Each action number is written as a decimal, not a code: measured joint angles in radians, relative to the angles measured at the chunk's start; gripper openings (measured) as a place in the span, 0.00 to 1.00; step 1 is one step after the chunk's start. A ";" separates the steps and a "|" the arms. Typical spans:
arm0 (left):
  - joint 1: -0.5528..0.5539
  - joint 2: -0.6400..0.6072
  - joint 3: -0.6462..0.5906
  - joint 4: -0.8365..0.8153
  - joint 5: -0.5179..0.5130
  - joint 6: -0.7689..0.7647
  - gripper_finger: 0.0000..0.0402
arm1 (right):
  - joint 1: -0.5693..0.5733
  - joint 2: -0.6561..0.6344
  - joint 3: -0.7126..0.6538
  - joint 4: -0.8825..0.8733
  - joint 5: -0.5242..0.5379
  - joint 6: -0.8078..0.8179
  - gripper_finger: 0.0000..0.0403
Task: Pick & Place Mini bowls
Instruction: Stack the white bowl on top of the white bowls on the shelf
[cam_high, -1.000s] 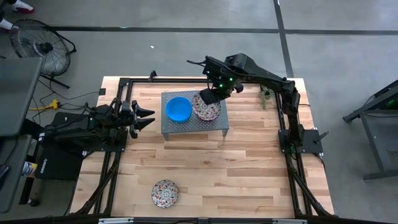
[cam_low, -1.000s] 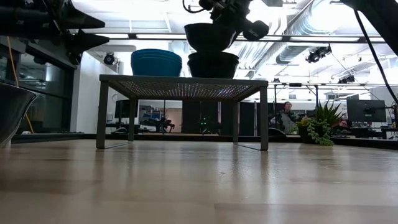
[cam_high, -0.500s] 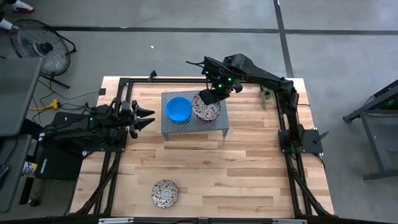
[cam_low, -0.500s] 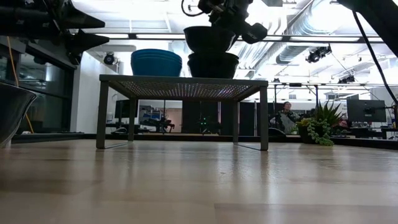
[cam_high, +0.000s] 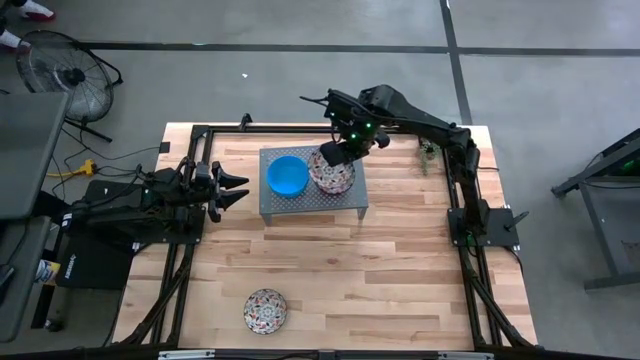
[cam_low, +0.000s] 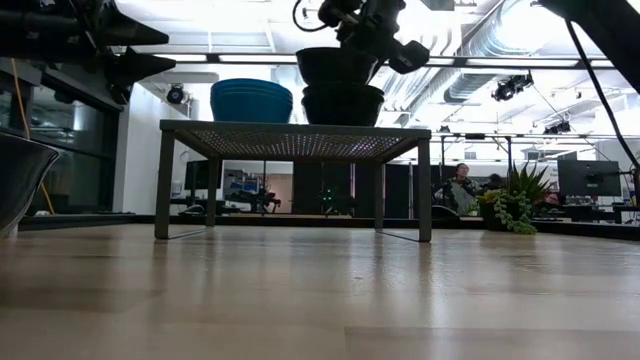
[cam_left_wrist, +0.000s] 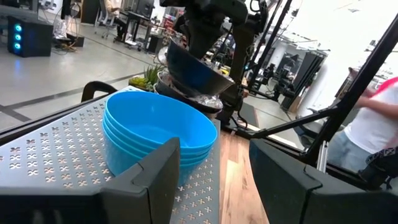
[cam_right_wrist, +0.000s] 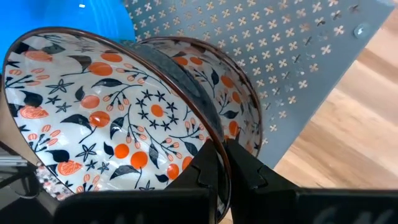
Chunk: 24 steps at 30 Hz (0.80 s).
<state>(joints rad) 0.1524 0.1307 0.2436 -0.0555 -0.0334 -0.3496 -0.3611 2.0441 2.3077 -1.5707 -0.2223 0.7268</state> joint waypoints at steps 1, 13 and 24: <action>0.000 0.000 0.000 0.000 -0.001 -0.003 0.47 | 0.000 0.000 0.000 0.000 -0.004 0.011 0.00; 0.000 0.000 0.000 0.001 -0.026 -0.013 0.47 | 0.042 -0.024 -0.168 -0.002 -0.040 0.071 0.00; -0.002 -0.001 0.000 0.001 -0.029 -0.011 0.47 | 0.008 -0.021 -0.159 0.008 0.009 0.042 0.00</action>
<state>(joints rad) 0.1505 0.1299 0.2436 -0.0547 -0.0627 -0.3607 -0.3530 2.0232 2.1483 -1.5627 -0.2136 0.7685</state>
